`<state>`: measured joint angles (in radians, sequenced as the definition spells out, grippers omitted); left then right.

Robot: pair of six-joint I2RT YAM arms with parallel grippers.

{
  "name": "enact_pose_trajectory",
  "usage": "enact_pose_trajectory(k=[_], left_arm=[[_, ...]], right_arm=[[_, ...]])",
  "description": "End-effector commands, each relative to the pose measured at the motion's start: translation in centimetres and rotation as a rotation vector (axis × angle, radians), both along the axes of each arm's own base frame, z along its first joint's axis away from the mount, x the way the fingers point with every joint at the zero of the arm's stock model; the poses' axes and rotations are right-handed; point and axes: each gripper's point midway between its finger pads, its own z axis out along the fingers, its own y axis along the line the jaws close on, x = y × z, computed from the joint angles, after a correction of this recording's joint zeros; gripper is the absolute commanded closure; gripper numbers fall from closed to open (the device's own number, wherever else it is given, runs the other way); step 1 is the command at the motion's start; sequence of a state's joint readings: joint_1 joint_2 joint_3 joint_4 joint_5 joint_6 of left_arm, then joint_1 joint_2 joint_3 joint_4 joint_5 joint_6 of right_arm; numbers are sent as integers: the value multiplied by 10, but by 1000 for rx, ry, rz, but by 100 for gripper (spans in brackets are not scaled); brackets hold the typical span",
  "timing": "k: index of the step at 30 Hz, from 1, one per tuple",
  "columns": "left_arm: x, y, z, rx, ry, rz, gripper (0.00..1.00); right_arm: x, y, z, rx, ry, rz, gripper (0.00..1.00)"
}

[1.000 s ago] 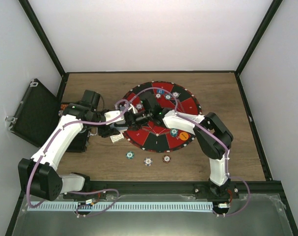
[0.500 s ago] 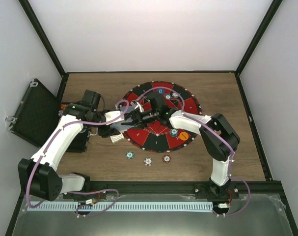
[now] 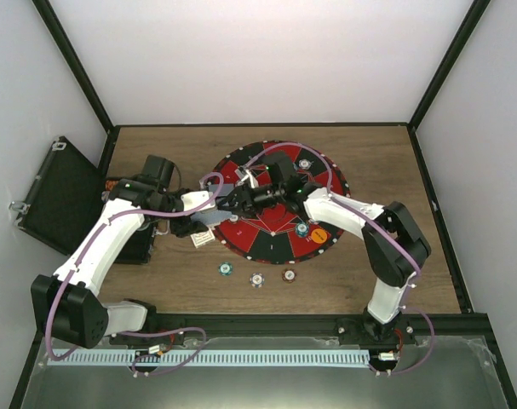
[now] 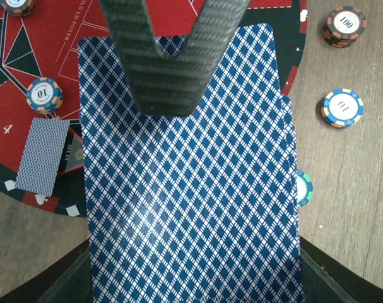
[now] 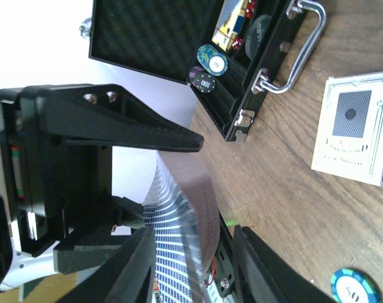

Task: Distribute texas hold em gaming equipment

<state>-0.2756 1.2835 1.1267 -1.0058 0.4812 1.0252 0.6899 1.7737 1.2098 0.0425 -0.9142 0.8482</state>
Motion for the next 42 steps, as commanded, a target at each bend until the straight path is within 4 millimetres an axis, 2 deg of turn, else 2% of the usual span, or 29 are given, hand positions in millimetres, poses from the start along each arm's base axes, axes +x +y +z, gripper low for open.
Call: enact_pose_trajectory(k=[1, 5, 11, 17, 30, 38, 42], left_arm=[[5, -3, 8, -16, -38, -10, 96], [6, -2, 5, -7, -36, -6, 96], [6, -1, 5, -4, -35, -4, 96], [6, 0, 3, 1, -32, -2, 96], [6, 0, 2, 7, -34, 0, 96], [4, 2, 0, 15, -36, -1, 96], [4, 1, 1, 10, -37, -2, 96]], right_arm=[[-3, -6, 16, 10, -33, -6, 69], [-2, -8, 18, 8, -39, -11, 82], [3, -18, 19, 2, -43, -32, 88], [6, -32, 25, 14, -43, -54, 99], [6, -35, 26, 19, -44, -55, 99], [15, -56, 41, 35, -72, -91, 99], [14, -58, 42, 37, -74, -85, 99]])
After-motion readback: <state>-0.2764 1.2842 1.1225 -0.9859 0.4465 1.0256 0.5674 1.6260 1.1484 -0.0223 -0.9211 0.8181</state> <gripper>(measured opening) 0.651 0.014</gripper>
